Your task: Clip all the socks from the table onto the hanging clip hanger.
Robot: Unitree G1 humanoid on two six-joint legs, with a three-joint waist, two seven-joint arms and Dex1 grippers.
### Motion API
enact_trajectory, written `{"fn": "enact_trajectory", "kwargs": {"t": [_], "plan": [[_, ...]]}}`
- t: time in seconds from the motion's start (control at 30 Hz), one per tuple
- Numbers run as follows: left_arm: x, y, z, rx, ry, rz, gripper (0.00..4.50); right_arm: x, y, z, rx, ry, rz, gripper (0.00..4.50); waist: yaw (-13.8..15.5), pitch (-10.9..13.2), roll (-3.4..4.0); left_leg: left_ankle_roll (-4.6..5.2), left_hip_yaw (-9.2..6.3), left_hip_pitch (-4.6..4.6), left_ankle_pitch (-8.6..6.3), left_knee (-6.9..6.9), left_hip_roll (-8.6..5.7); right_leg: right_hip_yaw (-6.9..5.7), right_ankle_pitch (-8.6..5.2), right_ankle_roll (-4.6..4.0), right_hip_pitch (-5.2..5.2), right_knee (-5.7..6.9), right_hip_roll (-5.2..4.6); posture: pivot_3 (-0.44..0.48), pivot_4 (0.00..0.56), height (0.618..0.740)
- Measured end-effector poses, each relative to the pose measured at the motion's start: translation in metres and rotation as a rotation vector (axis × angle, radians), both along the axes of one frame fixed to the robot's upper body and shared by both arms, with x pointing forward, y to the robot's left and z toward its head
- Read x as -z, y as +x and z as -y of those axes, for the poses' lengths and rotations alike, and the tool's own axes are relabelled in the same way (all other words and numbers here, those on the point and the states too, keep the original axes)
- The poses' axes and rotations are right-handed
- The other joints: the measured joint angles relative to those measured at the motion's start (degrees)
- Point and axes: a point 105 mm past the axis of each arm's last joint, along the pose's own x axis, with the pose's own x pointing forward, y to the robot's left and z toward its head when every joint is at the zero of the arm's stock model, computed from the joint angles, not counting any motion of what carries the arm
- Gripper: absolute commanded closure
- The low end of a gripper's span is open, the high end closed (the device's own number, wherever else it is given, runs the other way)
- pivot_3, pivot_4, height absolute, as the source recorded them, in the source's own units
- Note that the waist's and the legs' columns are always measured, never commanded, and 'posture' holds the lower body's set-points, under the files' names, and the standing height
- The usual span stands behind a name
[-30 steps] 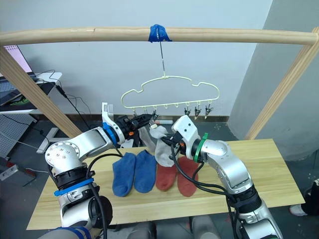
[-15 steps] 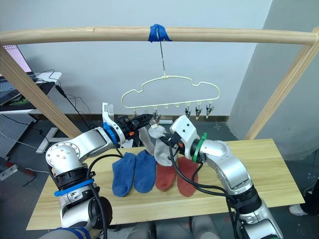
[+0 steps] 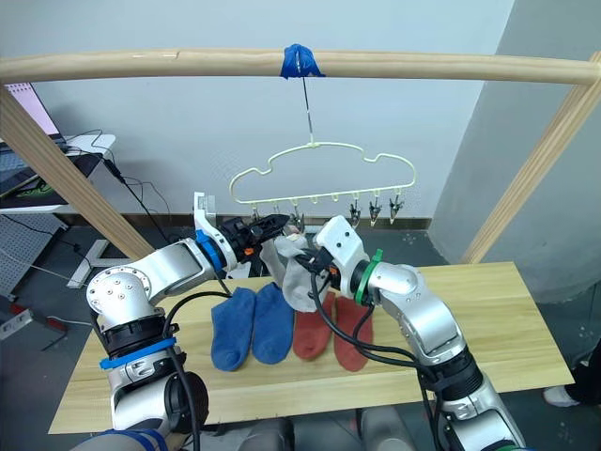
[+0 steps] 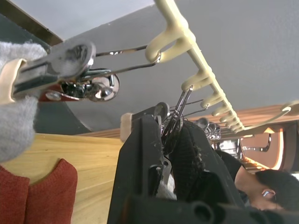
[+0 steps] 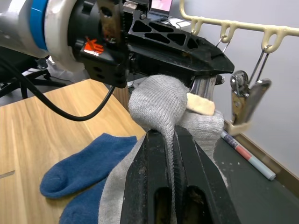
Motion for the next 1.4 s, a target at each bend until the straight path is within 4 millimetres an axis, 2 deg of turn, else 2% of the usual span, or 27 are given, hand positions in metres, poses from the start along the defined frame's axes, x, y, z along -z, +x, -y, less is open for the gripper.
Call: {"fn": "enact_trajectory", "kwargs": {"t": [0.07, 0.3, 0.43, 0.6, 0.63, 0.7, 0.83, 0.93, 1.07, 1.13, 1.2, 1.27, 1.4], "plan": [[-0.001, 0.0, -0.002, -0.006, 0.009, 0.017, 3.51, 0.0, 0.001, 0.0, 0.003, -0.003, 0.003, 4.5, 0.0, 0.0, 0.01, 0.0, 0.0, 0.0, 0.0, -0.02, 0.0, 0.0, 0.0, -0.01, 0.0, -0.01, 0.0, -0.126, 0.156, 0.74], [-0.007, -0.001, -0.004, -0.006, -0.018, 0.052, 1.43, 0.001, 0.007, -0.001, 0.007, 0.0, 0.004, 4.5, 0.1, 0.0, 0.01, 0.0, -0.02, -0.21, 0.0, -0.01, 0.0, -0.02, 0.0, 0.0, -0.14, -0.03, -0.01, -0.108, 0.151, 0.74], [-0.008, -0.006, -0.012, -0.007, 0.024, 0.067, 0.19, 0.001, 0.01, -0.003, 0.006, 0.002, 0.005, 4.5, 0.1, 0.1, 0.02, 0.0, -0.05, -0.33, 0.0, -0.02, 0.01, -0.04, 0.0, -0.01, -0.26, 0.0, -0.01, -0.099, 0.151, 0.74], [-0.018, -0.02, -0.023, 0.024, 0.129, 0.137, 0.09, 0.003, 0.013, -0.006, 0.0, 0.008, -0.008, 4.5, 0.2, 0.1, 0.04, 0.0, -0.06, -0.41, 0.0, -0.02, 0.0, -0.05, 0.0, -0.01, -0.32, -0.01, -0.02, -0.086, 0.15, 0.74], [-0.021, -0.025, -0.024, 0.034, 0.167, 0.166, 0.0, 0.004, 0.013, -0.007, -0.006, 0.012, -0.016, 4.03, 0.2, 0.1, 0.03, 0.0, -0.07, -0.43, 0.0, -0.02, 0.01, -0.06, 0.0, -0.01, -0.33, -0.02, -0.02, -0.083, 0.15, 0.74], [-0.024, -0.03, -0.025, 0.05, 0.234, 0.218, 0.0, 0.006, 0.013, -0.01, -0.016, 0.02, -0.032, 3.64, 0.3, 0.1, 0.02, 0.0, -0.07, -0.44, 0.0, -0.02, 0.0, -0.06, 0.0, -0.01, -0.34, -0.02, -0.02, -0.083, 0.15, 0.74], [-0.031, -0.041, -0.022, 0.09, 0.341, 0.332, 0.0, 0.006, 0.012, -0.009, -0.036, 0.037, -0.05, 2.37, 0.5, 0.2, 0.05, 0.0, -0.05, -0.44, 0.0, -0.02, 0.0, -0.05, -0.01, -0.03, -0.35, -0.02, -0.03, -0.072, 0.148, 0.74], [-0.027, -0.046, -0.02, 0.084, 0.404, 0.386, 0.0, 0.011, 0.015, 0.004, -0.024, 0.003, -0.055, 1.32, 1.0, 0.2, 0.05, 0.0, -0.03, -0.44, 0.0, -0.02, 0.0, -0.04, -0.01, -0.04, -0.36, -0.03, -0.04, -0.075, 0.147, 0.74], [-0.014, -0.041, -0.028, -0.024, 0.523, 0.443, 0.0, 0.027, 0.015, 0.03, 0.021, -0.051, -0.081, 0.02, 1.8, 0.2, 0.04, 0.0, -0.02, -0.5, 0.0, -0.02, 0.0, -0.04, -0.04, -0.08, -0.41, -0.03, -0.04, -0.077, 0.145, 0.74], [-0.006, -0.038, -0.036, -0.101, 0.602, 0.469, 0.0, 0.033, 0.015, 0.047, 0.055, -0.075, -0.091, 0.02, 2.1, 0.2, 0.05, 0.0, 0.02, -0.52, 0.0, -0.02, 0.0, -0.03, -0.04, -0.08, -0.42, -0.06, -0.06, -0.084, 0.149, 0.74], [0.004, -0.039, -0.037, -0.104, 0.665, 0.484, 0.0, 0.032, 0.015, 0.065, 0.088, -0.077, -0.095, 0.02, 2.4, 0.3, 0.06, 0.0, 0.05, -0.61, 0.0, -0.02, -0.01, -0.01, -0.03, -0.08, -0.53, -0.04, -0.07, -0.089, 0.149, 0.74], [0.009, -0.042, -0.03, -0.056, 0.661, 0.522, 0.0, 0.019, 0.013, 0.074, 0.098, -0.041, -0.083, 0.02, 2.5, 0.3, 0.06, 0.0, 0.04, -0.66, 0.0, -0.01, 0.0, -0.02, -0.03, -0.08, -0.6, 0.0, -0.06, -0.099, 0.149, 0.74], [0.007, -0.046, -0.013, 0.01, 0.611, 0.599, 0.0, -0.012, 0.002, 0.078, 0.051, 0.026, -0.023, 0.02, 2.5, 0.3, 0.07, 0.01, 0.04, -0.67, 0.0, -0.01, 0.0, -0.02, -0.03, -0.08, -0.59, -0.01, -0.05, -0.109, 0.146, 0.74]]}}
